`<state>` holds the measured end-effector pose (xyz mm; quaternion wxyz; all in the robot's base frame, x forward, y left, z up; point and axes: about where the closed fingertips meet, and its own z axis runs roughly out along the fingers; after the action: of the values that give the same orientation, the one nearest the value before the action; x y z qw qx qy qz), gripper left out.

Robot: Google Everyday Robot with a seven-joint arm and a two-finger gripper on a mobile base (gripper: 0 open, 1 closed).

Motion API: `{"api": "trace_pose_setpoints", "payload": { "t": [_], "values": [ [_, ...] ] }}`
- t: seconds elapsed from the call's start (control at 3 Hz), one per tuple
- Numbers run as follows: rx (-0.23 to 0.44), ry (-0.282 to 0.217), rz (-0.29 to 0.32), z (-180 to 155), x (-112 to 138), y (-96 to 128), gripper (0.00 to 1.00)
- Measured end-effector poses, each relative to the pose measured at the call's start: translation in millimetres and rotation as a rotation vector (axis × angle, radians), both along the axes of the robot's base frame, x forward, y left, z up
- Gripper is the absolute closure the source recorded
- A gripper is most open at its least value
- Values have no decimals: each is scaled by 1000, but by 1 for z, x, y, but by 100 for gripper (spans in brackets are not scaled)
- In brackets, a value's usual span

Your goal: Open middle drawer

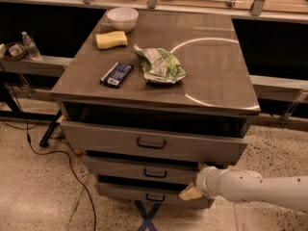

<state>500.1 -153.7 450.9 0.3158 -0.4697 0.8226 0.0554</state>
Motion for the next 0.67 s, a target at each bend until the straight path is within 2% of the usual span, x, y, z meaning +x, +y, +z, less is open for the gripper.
{"api": "trace_pose_setpoints", "payload": {
  "t": [0.33, 0.67],
  "values": [
    [-15, 22, 10, -20, 0, 3, 45],
    [-17, 31, 7, -21, -2, 2, 76]
  ]
}}
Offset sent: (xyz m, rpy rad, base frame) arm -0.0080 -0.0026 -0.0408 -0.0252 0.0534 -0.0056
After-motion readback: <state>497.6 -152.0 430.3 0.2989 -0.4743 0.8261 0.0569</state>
